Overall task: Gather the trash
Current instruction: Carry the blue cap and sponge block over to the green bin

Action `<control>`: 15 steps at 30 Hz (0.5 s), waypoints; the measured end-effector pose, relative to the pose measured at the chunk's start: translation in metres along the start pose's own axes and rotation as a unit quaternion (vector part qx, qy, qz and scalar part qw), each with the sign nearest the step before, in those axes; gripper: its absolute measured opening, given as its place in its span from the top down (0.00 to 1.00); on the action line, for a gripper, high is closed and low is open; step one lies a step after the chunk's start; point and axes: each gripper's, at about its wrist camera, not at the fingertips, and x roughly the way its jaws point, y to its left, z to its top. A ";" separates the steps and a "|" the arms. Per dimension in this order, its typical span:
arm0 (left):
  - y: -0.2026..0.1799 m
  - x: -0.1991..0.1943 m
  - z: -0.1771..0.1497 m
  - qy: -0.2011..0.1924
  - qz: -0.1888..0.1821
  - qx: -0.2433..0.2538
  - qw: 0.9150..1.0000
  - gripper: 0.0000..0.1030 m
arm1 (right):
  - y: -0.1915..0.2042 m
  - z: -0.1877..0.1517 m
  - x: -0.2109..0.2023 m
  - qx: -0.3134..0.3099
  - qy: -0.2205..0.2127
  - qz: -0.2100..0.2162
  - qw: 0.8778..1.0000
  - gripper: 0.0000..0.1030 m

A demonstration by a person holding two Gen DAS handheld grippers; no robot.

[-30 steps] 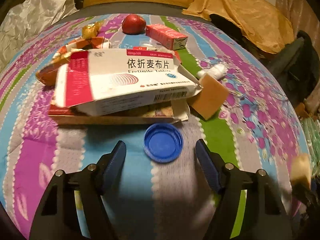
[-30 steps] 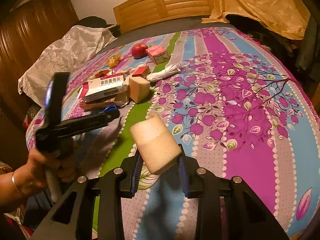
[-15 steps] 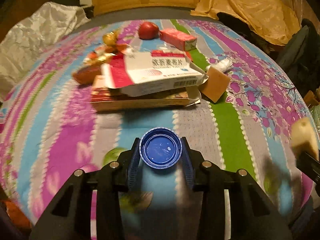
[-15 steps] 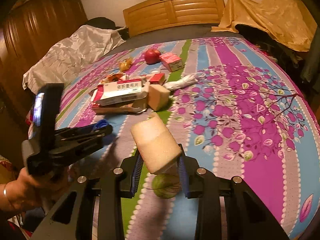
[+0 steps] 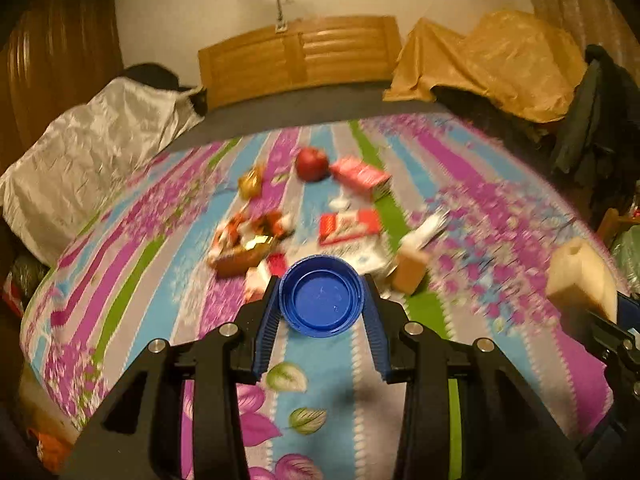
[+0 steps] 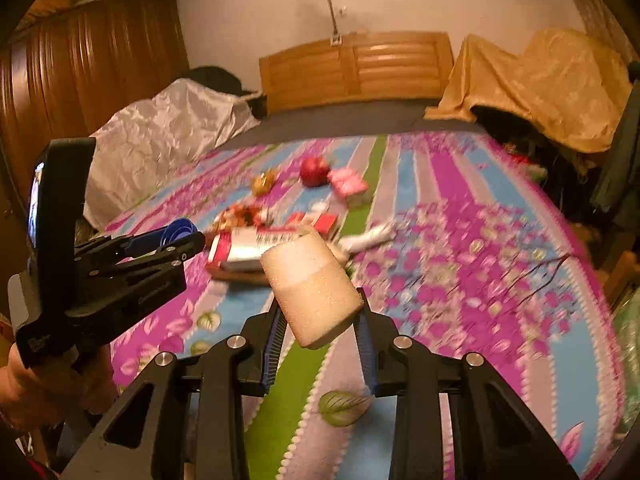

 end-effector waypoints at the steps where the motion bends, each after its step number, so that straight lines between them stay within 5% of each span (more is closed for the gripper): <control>1: -0.005 -0.004 0.005 -0.006 -0.003 0.002 1.000 0.63 | -0.003 0.005 -0.008 -0.001 -0.010 -0.007 1.000 0.67; 15: -0.099 -0.043 0.061 -0.077 -0.067 0.058 0.993 0.63 | -0.082 0.045 -0.106 0.025 -0.096 -0.106 0.989 0.67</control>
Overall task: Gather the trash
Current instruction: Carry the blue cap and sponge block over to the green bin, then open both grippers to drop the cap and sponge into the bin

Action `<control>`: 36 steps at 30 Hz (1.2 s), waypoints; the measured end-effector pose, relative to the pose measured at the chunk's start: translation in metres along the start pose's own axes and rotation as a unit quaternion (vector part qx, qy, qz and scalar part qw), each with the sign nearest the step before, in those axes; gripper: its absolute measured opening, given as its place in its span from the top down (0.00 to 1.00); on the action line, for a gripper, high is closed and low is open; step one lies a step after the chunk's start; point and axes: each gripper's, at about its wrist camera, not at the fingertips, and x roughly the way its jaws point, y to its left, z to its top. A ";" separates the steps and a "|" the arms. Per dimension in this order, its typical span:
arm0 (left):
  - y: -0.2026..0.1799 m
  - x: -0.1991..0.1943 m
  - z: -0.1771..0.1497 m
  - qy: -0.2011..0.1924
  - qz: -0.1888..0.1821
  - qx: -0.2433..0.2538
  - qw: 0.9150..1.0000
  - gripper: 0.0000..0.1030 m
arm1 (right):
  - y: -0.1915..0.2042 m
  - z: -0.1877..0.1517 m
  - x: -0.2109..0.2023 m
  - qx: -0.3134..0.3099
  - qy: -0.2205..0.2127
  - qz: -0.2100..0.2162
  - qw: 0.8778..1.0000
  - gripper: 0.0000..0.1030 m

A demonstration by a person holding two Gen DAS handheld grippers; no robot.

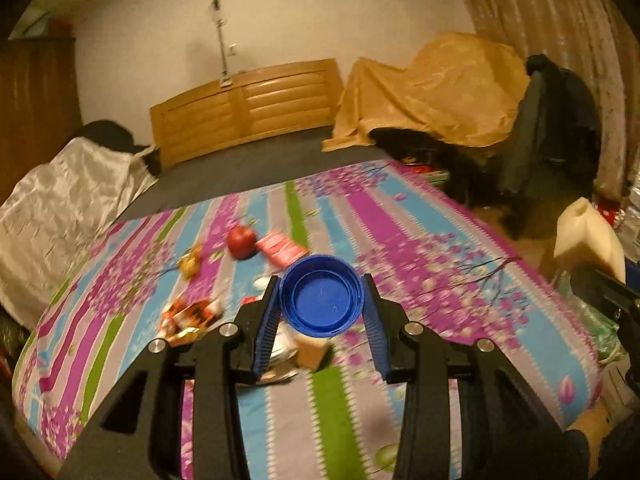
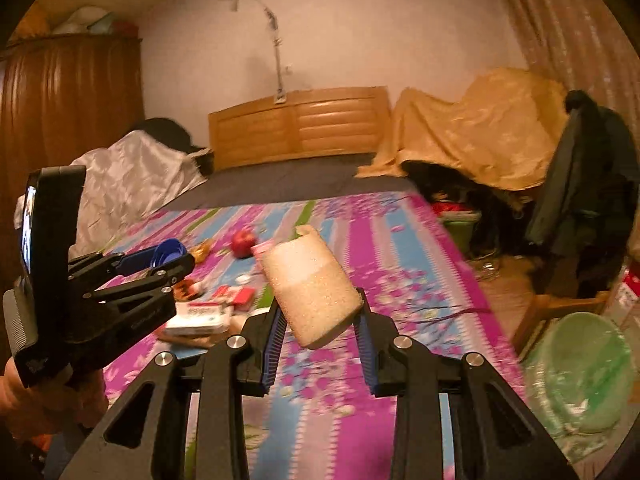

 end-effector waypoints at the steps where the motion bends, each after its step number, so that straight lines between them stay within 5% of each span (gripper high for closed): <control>1: -0.007 0.000 0.003 -0.002 -0.005 0.004 1.000 0.63 | -0.009 0.001 -0.004 0.005 -0.002 -0.008 1.000 0.67; 11: -0.105 0.012 0.035 -0.015 -0.076 0.057 0.995 0.63 | -0.109 0.002 -0.042 0.051 -0.019 -0.090 0.994 0.67; 23: -0.230 0.033 0.050 -0.011 -0.163 0.129 0.978 0.63 | -0.241 -0.021 -0.079 0.110 0.001 -0.189 0.976 0.67; 31: -0.313 0.052 0.052 0.009 -0.233 0.179 0.956 0.63 | -0.323 -0.041 -0.096 0.147 0.034 -0.255 0.955 0.67; 36: -0.361 0.076 0.050 0.059 -0.301 0.206 0.929 0.63 | -0.368 -0.049 -0.098 0.175 0.056 -0.277 0.943 0.67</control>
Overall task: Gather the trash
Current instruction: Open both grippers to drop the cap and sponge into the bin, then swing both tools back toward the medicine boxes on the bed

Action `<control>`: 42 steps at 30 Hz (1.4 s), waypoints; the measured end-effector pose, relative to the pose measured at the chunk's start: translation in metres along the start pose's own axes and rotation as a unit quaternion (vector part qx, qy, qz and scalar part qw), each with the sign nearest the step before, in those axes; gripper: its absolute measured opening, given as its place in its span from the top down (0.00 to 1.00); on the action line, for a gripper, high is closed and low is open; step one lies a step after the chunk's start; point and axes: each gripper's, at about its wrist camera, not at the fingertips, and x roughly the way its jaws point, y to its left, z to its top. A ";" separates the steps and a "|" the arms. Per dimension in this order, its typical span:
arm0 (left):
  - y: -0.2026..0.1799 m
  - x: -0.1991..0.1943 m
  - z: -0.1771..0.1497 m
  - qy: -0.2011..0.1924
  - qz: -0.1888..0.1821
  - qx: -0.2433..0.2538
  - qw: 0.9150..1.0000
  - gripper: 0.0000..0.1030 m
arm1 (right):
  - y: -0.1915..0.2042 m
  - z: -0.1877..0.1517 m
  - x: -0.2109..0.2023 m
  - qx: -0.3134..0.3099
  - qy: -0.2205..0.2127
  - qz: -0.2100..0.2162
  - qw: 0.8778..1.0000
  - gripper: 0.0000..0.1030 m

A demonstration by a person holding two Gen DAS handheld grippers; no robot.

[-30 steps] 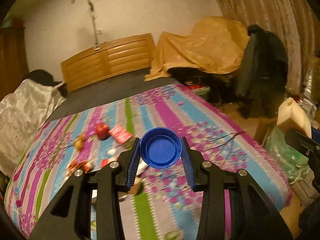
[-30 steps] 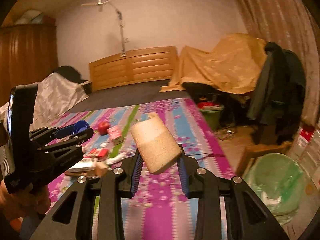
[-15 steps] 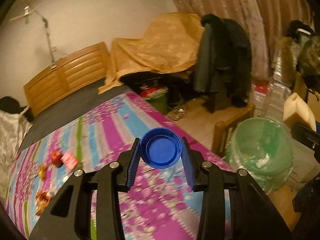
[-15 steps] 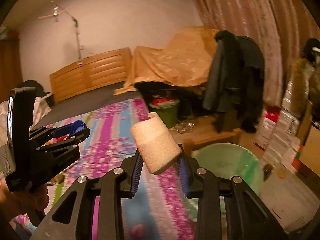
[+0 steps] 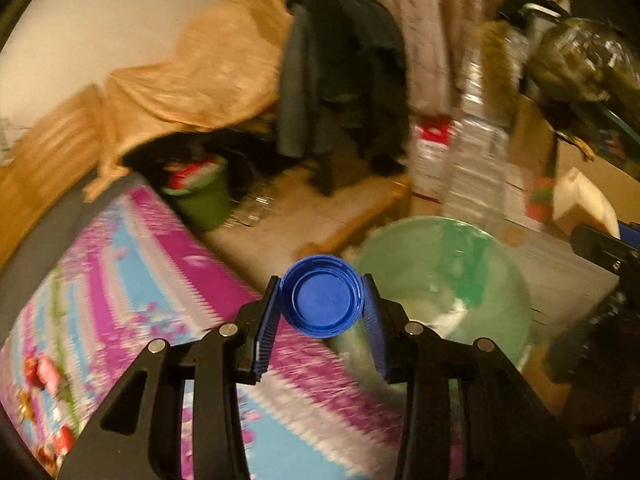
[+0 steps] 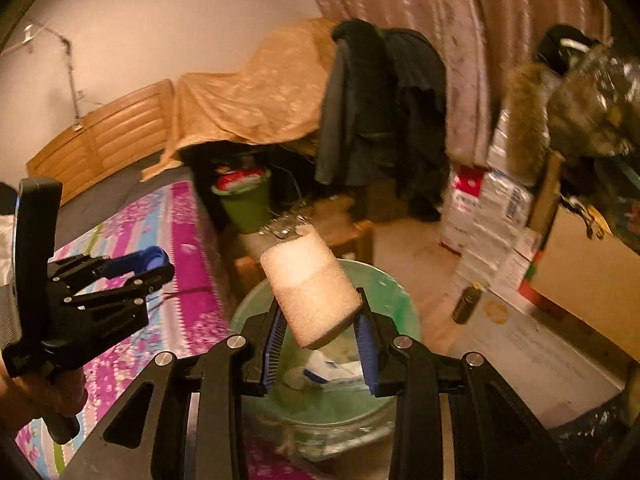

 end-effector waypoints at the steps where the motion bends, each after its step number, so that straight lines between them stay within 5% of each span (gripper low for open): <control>1: -0.003 0.007 0.002 0.010 -0.019 0.004 1.000 0.63 | -0.008 0.002 0.004 0.004 0.004 -0.006 1.000 0.67; 11: -0.014 0.051 0.007 0.063 -0.172 -0.004 0.983 0.63 | -0.031 0.000 0.035 0.027 0.047 -0.005 0.999 0.67; 23: -0.034 0.065 0.021 0.059 -0.182 0.038 0.981 0.62 | -0.034 -0.003 0.057 0.046 0.080 0.008 0.996 0.67; 25: -0.031 0.069 0.024 0.060 -0.168 0.034 0.983 0.31 | -0.034 0.000 0.064 0.043 0.083 0.028 0.995 0.65; 26: -0.029 0.069 0.025 0.055 -0.164 0.030 0.984 0.29 | -0.033 0.001 0.068 0.041 0.085 0.029 0.995 0.58; 28: -0.023 0.069 0.026 0.051 -0.169 0.019 0.984 0.29 | -0.032 0.001 0.075 0.040 0.090 0.022 0.995 0.47; 42: -0.020 0.060 0.005 0.049 -0.130 0.023 0.990 0.29 | -0.034 -0.012 0.063 0.052 0.066 -0.002 0.996 0.49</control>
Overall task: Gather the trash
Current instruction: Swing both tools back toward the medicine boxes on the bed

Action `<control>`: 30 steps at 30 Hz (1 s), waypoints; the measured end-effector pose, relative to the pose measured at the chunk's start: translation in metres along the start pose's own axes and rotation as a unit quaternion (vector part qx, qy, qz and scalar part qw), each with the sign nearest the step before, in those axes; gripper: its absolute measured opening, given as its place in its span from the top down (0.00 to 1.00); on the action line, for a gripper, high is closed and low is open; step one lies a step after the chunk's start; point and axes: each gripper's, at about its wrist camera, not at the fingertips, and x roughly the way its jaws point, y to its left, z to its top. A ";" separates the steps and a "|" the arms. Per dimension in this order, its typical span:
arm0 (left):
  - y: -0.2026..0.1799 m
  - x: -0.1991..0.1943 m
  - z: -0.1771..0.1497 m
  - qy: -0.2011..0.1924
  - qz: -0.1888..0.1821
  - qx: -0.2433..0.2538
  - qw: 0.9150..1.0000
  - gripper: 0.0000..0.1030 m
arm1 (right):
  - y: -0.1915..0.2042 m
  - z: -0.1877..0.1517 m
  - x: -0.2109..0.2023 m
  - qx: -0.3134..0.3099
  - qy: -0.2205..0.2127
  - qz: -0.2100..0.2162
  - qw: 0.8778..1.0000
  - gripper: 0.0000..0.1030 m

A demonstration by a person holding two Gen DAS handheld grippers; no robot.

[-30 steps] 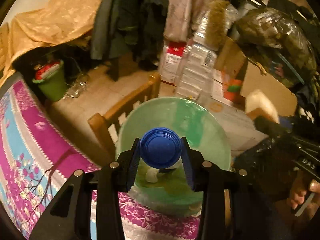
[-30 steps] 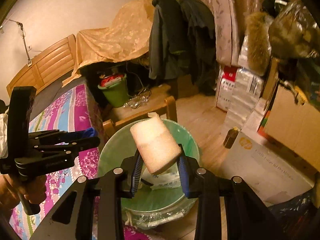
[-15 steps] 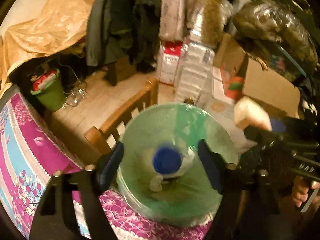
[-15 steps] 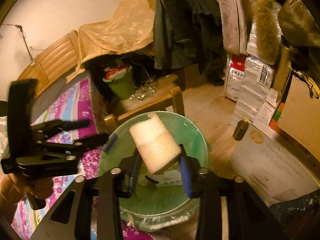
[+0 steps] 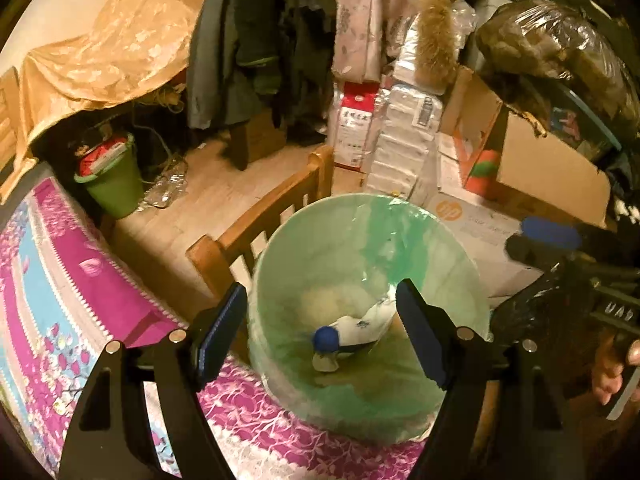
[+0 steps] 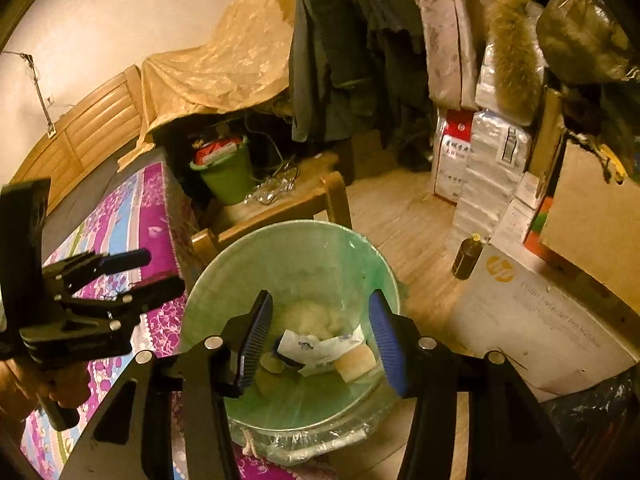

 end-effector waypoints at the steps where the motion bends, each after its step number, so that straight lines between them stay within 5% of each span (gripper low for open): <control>1: 0.001 -0.004 -0.003 -0.004 0.007 -0.002 1.000 0.29 | 0.002 -0.002 -0.004 0.000 -0.010 0.000 1.000 0.49; 8: 0.027 -0.052 -0.046 -0.072 0.125 -0.036 0.989 0.29 | 0.040 -0.028 -0.048 -0.025 -0.135 -0.034 0.990 0.47; 13: 0.062 -0.101 -0.106 -0.097 0.200 -0.055 0.973 0.28 | 0.093 -0.068 -0.077 -0.052 -0.229 -0.050 0.971 0.20; 17: 0.098 -0.140 -0.158 -0.074 0.213 -0.085 0.971 0.28 | 0.136 -0.094 -0.076 -0.073 -0.211 -0.014 0.975 0.19; 24: 0.174 -0.216 -0.284 0.032 0.215 -0.133 0.967 0.24 | 0.224 -0.146 -0.069 -0.115 -0.140 0.068 0.981 0.19; 30: 0.262 -0.275 -0.335 0.072 0.223 -0.151 0.960 0.20 | 0.275 -0.187 -0.074 -0.143 -0.095 0.113 0.979 0.16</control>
